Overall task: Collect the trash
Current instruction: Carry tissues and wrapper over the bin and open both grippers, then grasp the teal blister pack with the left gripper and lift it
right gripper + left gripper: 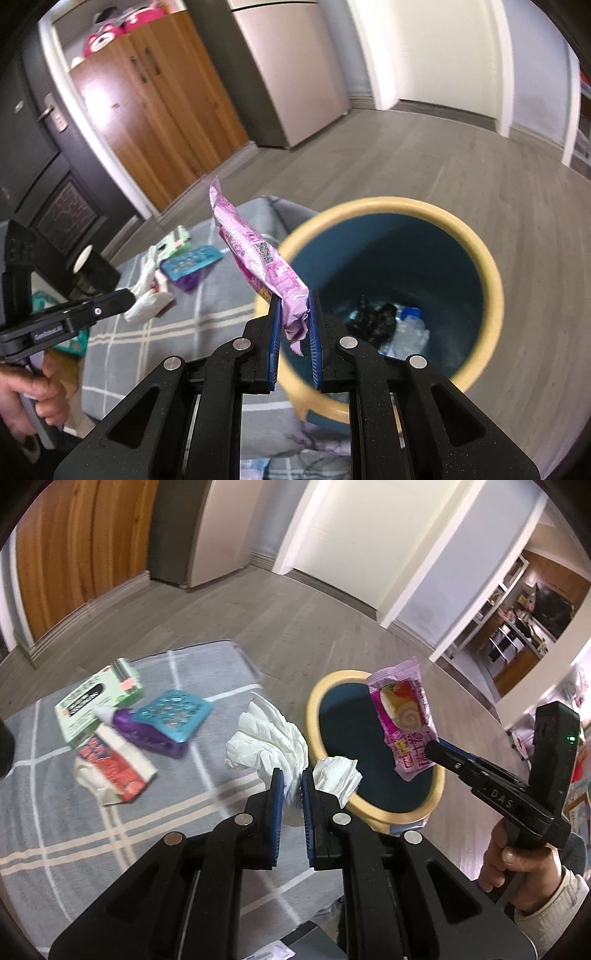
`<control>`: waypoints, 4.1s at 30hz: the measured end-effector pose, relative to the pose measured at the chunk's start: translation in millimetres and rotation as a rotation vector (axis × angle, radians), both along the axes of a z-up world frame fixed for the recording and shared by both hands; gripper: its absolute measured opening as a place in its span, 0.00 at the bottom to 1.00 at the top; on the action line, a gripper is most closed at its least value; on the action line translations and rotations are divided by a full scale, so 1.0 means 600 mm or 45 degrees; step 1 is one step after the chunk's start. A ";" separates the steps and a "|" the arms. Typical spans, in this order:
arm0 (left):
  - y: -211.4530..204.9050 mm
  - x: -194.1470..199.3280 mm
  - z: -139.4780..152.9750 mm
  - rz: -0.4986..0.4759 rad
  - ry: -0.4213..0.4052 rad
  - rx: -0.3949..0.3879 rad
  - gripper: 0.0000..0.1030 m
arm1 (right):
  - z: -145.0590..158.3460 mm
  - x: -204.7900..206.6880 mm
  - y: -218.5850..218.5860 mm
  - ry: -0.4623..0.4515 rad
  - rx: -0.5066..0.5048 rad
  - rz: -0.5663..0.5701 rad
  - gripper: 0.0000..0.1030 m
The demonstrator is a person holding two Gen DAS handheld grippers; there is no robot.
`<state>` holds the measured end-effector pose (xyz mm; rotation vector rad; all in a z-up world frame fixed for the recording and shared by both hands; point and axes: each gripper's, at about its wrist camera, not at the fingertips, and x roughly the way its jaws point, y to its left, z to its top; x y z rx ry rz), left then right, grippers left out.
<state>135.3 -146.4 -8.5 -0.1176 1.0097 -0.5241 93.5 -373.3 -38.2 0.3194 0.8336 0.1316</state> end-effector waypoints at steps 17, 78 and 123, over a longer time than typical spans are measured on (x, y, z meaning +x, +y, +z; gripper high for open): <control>-0.130 0.018 -0.018 -0.137 0.028 -0.022 0.09 | -0.043 -0.004 -0.048 0.138 -0.007 -0.105 0.15; -0.002 0.257 -0.094 -0.191 0.106 0.573 0.82 | -0.016 0.013 -0.067 0.051 0.100 -0.211 0.56; 0.160 0.168 0.039 0.090 0.046 0.356 0.65 | 0.023 0.105 0.177 0.098 -0.050 0.304 0.56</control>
